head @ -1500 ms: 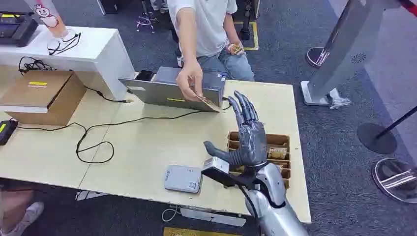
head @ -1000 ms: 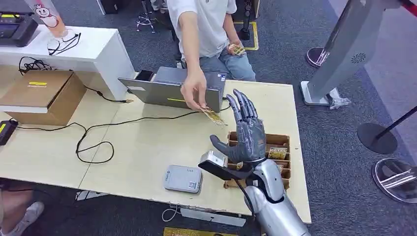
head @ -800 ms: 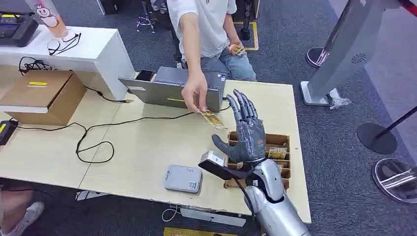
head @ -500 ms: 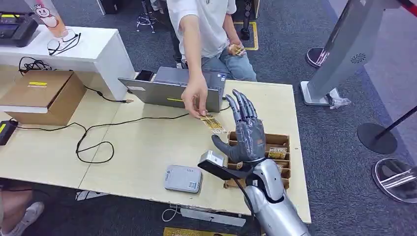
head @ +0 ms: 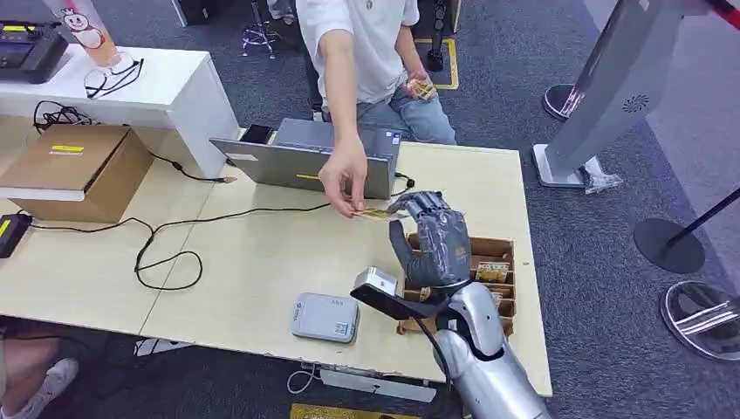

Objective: Pass the card to the sensor for recognition and then transmit it.

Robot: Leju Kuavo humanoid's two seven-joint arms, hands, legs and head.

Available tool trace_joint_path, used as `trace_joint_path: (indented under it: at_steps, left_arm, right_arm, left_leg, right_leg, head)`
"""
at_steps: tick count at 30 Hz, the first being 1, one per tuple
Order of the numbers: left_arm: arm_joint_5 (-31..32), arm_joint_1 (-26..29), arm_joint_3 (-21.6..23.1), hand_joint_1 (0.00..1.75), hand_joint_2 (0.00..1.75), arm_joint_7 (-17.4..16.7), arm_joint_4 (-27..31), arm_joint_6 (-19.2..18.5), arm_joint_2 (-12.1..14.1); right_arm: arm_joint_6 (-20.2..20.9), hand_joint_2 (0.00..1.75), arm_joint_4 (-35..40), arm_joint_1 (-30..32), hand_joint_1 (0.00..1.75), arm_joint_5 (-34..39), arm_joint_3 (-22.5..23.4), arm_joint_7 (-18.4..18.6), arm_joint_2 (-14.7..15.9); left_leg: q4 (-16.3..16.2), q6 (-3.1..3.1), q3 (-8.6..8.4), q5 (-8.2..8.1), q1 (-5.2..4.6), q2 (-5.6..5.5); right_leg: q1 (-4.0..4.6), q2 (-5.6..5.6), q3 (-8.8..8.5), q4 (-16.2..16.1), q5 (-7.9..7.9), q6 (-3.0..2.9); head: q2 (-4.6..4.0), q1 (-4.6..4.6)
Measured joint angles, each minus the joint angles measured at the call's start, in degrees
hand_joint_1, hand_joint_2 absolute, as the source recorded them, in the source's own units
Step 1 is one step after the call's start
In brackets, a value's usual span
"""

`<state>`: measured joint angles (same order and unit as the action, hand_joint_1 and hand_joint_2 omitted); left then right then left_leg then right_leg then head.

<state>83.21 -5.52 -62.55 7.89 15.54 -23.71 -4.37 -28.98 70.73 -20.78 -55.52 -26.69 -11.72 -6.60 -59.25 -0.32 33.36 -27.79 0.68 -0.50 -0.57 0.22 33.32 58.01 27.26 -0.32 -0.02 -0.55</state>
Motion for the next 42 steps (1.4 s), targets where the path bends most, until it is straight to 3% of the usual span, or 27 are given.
trace_joint_path:
  at_steps: [25,39,42]
  left_arm:
    - [-1.1,0.0,0.1,0.0,0.0,-0.1,0.0,0.0,0.0]
    - [-2.7,0.0,1.2,0.0,0.0,-0.2,0.0,-0.1,0.1]
    - [-3.4,0.1,1.2,0.0,0.0,-0.2,-0.1,-0.2,0.1]
  right_arm:
    - [1.5,1.75,-0.2,0.0,1.75,1.4,0.0,-0.7,-0.4]
    - [7.8,1.75,3.6,0.8,1.75,9.9,-0.3,-4.2,-0.7]
    - [13.5,1.75,5.2,1.2,1.75,16.7,-0.7,-6.1,-0.7]
  left_leg:
    - [0.0,0.0,0.0,0.0,0.0,0.0]
    - [0.0,0.0,0.0,0.0,0.0,0.0]
    - [0.0,0.0,0.0,0.0,0.0,0.0]
  right_leg:
    - [0.0,0.0,0.0,0.0,0.0,0.0]
    - [0.0,0.0,0.0,0.0,0.0,0.0]
    - [0.0,0.0,0.0,0.0,0.0,0.0]
  head:
    - [0.0,0.0]
    - [0.0,0.0]
    - [0.0,0.0]
